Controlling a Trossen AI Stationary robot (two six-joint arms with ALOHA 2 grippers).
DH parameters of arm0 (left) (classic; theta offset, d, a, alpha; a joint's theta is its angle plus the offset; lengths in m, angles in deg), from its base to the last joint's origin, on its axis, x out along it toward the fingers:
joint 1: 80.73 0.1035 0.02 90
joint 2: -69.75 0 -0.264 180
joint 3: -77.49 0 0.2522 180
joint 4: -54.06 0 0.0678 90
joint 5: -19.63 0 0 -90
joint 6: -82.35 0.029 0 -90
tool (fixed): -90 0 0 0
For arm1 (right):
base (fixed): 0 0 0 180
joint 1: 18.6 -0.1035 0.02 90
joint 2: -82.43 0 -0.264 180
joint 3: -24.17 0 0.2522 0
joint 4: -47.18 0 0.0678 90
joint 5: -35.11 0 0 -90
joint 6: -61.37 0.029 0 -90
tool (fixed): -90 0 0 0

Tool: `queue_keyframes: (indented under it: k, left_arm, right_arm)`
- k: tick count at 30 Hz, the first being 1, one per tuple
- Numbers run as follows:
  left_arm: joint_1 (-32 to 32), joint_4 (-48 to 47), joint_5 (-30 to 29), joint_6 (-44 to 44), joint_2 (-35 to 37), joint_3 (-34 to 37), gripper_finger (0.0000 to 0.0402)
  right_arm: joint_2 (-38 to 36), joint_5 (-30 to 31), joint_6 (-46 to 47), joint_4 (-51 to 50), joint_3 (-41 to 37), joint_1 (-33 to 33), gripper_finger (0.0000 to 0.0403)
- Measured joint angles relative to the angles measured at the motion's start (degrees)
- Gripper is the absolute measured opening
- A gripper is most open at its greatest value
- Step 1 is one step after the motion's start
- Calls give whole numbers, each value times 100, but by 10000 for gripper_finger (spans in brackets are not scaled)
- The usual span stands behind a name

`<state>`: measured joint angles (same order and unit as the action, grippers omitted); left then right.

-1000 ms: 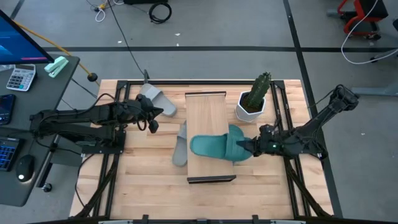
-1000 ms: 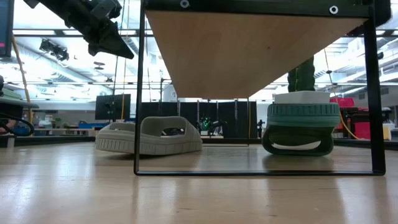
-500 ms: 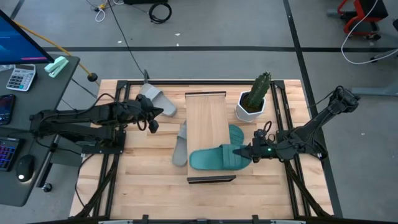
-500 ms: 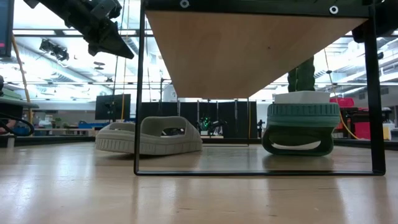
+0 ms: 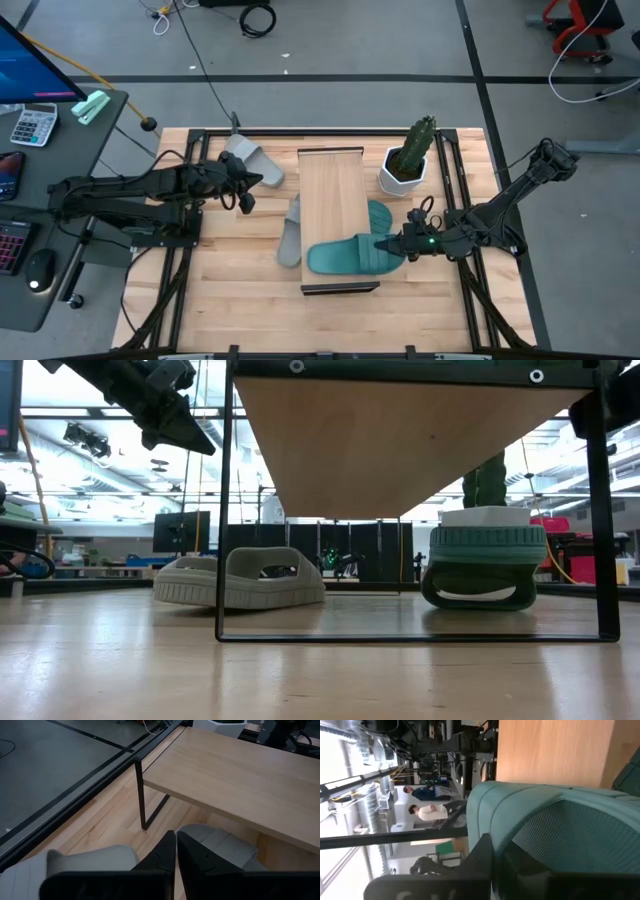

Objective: Pick and place slides into the shelf
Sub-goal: Put the right green slide on the shelf

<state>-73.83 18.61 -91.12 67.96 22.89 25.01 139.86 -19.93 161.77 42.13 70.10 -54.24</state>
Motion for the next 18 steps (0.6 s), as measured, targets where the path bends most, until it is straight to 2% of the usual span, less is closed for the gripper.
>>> queue_keyframes:
  k: [18]
  left_arm:
    - [0,1,0,5,0,0,19]
  right_arm:
    - [-13,75,63,-1,0,-245,9]
